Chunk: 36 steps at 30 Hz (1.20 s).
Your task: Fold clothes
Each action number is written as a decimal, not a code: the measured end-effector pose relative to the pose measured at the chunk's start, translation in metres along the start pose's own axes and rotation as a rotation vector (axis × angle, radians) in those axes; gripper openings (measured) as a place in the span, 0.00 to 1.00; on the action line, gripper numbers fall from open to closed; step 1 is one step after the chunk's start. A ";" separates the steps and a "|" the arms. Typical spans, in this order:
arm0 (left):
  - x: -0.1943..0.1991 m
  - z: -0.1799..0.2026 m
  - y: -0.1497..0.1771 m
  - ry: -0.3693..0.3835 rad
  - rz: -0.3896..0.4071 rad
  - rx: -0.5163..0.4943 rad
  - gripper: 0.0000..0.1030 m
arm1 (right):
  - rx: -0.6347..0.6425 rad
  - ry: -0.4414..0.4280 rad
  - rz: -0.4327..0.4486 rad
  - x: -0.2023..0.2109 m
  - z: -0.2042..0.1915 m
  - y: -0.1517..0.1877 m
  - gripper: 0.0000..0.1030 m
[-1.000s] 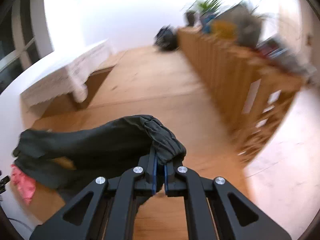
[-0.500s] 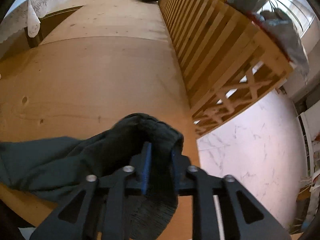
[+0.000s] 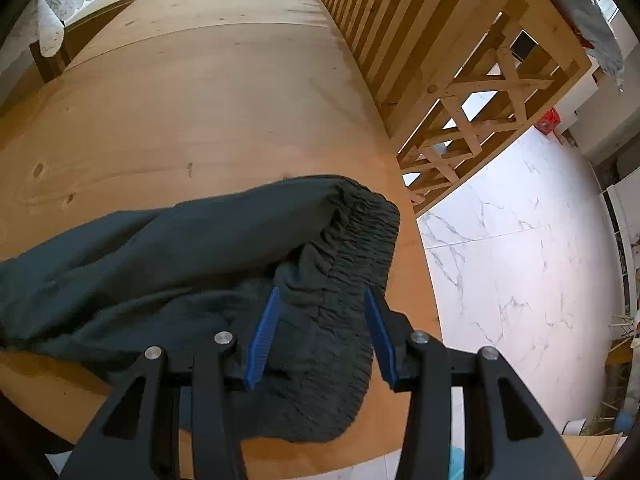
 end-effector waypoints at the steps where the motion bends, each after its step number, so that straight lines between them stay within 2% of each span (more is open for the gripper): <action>1: -0.008 0.003 -0.012 0.017 -0.004 -0.006 0.71 | 0.003 0.003 0.001 -0.002 0.000 -0.005 0.42; 4: -0.028 0.018 -0.044 0.054 -0.031 -0.030 0.71 | 0.020 0.040 0.001 -0.002 -0.004 -0.015 0.43; 7: -0.055 0.042 -0.066 0.018 -0.077 -0.075 0.71 | 0.033 0.056 -0.008 -0.005 -0.007 -0.023 0.44; 11: -0.083 0.071 -0.072 -0.014 -0.133 -0.127 0.69 | 0.040 0.082 -0.029 -0.017 -0.009 -0.031 0.47; 12: -0.088 0.077 -0.070 -0.015 -0.143 -0.139 0.63 | 0.040 0.085 -0.034 -0.020 -0.009 -0.033 0.47; 13: -0.093 0.083 -0.068 -0.017 -0.153 -0.151 0.47 | 0.040 0.087 -0.042 -0.023 -0.010 -0.035 0.47; 14: -0.095 0.087 -0.066 -0.007 -0.156 -0.164 0.39 | 0.040 0.089 -0.056 -0.028 -0.011 -0.037 0.47; 15: -0.092 0.090 -0.064 0.018 -0.132 -0.174 0.26 | 0.037 0.088 -0.066 -0.031 -0.011 -0.038 0.47; 16: -0.092 0.093 -0.062 0.041 -0.141 -0.188 0.09 | 0.034 0.085 -0.074 -0.033 -0.011 -0.038 0.47; 17: -0.093 0.094 -0.061 0.057 -0.154 -0.193 0.01 | 0.028 0.073 -0.076 -0.034 -0.010 -0.038 0.47; 24: -0.063 0.061 -0.055 0.109 -0.100 -0.145 0.00 | -0.090 -0.039 -0.054 -0.017 0.024 -0.018 0.47; 28: -0.034 0.048 -0.048 0.084 -0.047 -0.163 0.00 | -0.185 -0.135 -0.089 -0.017 0.051 -0.005 0.47; 32: -0.016 0.041 -0.036 0.090 -0.022 -0.168 0.00 | -0.185 -0.168 -0.153 -0.031 0.050 0.002 0.48; 36: -0.004 0.012 -0.033 0.097 -0.011 -0.100 0.00 | -0.149 -0.113 -0.138 -0.040 0.036 -0.009 0.48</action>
Point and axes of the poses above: each gripper's, at about its wrist camera, not at the fingertips, and x roughly against the way its jaws point, z to its right, y to its underside, the point moved 2 cm from there along -x, roughly the way its jaws point, and after that the axes turned 14 degrees about -z, right-handed, at the moved point
